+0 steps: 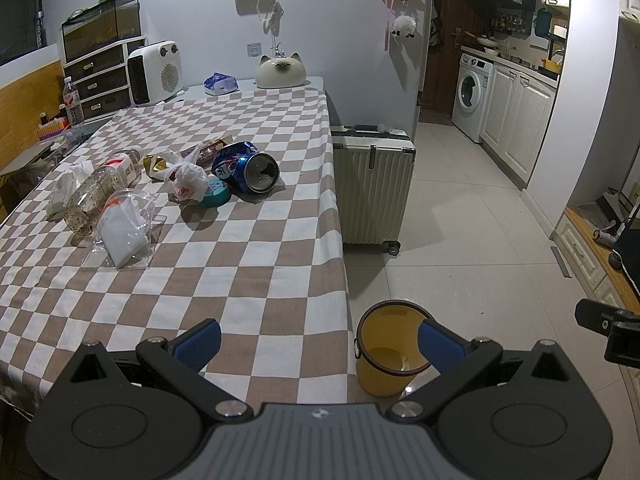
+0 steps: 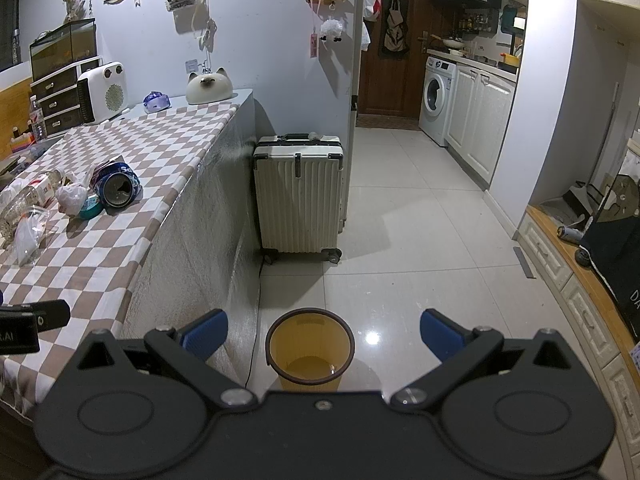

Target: Collect trash

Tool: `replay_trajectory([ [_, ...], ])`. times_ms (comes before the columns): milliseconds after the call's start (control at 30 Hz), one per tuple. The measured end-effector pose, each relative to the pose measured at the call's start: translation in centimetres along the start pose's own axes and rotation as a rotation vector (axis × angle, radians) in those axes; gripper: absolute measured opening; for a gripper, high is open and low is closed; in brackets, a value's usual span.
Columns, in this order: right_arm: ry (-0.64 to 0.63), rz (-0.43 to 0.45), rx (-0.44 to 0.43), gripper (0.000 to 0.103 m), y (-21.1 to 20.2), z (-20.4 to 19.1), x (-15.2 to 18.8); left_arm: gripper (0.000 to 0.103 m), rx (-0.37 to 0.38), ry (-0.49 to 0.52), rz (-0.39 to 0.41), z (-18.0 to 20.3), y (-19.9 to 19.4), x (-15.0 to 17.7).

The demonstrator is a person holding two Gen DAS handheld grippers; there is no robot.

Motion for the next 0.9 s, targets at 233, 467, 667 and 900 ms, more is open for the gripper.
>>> replay_trajectory([
  [233,0.000,-0.001,0.000,0.103,0.04,-0.03,0.02,0.103,0.000,-0.001,0.000,0.00,-0.01,0.00],
  [467,0.000,-0.001,0.000,0.103,0.06,-0.02,0.05,0.103,0.000,0.000,0.001,0.00,-0.01,0.00],
  [667,0.000,-0.001,0.000,0.103,0.10,-0.03,0.08,0.103,0.000,0.000,0.001,0.00,-0.01,0.01],
  [900,0.001,-0.002,-0.001,0.103,0.30,-0.14,0.14,0.103,-0.003,0.003,0.004,-0.19,0.17,-0.20],
])
Point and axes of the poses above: each gripper's, at about its wrist camera, not at the fingertips, and y roughly the way its jaws point, z to its right, x to its underside, the point moved 5 cm from there along y, roughly the way its jaws point, and after that the axes turned 13 degrees about z, right-handed, at the moved point
